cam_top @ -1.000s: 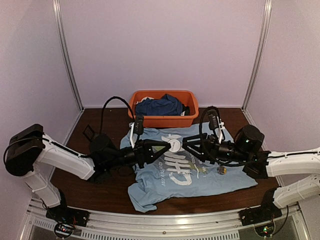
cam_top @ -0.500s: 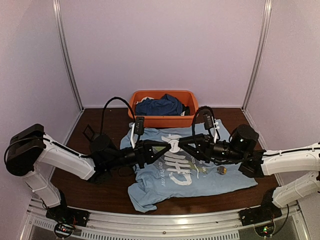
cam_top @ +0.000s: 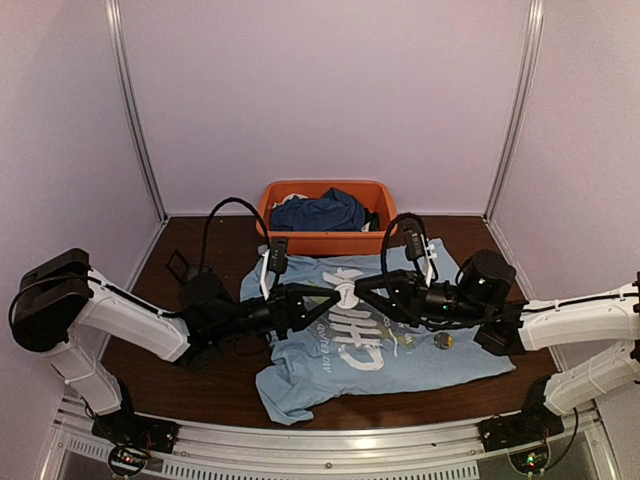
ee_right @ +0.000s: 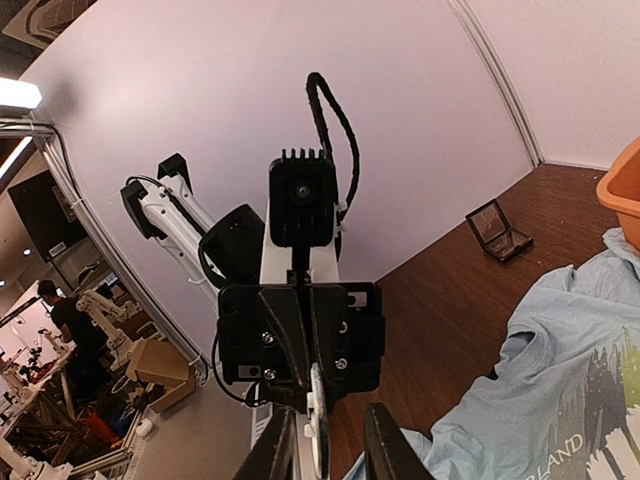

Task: Pin the brooch onto the clothing
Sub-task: Pass from the left arm to the right

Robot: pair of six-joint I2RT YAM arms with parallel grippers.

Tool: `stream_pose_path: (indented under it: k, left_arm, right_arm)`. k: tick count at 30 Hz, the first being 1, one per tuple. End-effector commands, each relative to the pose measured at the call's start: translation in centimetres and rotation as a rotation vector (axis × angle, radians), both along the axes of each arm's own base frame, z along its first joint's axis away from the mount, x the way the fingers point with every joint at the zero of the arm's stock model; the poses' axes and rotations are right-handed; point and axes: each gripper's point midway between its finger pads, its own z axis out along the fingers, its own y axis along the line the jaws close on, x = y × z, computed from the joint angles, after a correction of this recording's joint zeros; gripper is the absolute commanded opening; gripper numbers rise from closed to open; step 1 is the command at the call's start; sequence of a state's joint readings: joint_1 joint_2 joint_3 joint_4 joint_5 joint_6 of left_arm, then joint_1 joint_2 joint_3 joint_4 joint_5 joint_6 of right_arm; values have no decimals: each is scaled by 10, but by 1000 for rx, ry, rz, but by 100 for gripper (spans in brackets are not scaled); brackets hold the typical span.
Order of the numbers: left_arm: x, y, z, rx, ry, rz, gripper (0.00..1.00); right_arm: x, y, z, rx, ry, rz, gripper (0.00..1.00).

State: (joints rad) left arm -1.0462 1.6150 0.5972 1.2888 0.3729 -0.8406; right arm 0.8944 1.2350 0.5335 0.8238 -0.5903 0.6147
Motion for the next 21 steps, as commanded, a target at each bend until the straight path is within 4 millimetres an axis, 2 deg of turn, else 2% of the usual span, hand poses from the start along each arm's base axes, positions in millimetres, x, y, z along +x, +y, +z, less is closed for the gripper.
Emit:
stream_pose_path:
  k: [1,12,16,21]
  left_arm:
    - [-1,10,20,-100,-45,16,0]
    - [-1,11,22,-110,-48,19,0]
    - [-1,11,23,-111,-47,19,0]
    - [-2,12,22,-111,-47,18,0]
  right_arm:
    - [-8,4,5,17,-7,41,26]
    - [-14,11,-8,-16,9,75,26]
    - [-15,11,-7,-17,4,75,16]
    - [-15,9,-6,-18,-3,65,10]
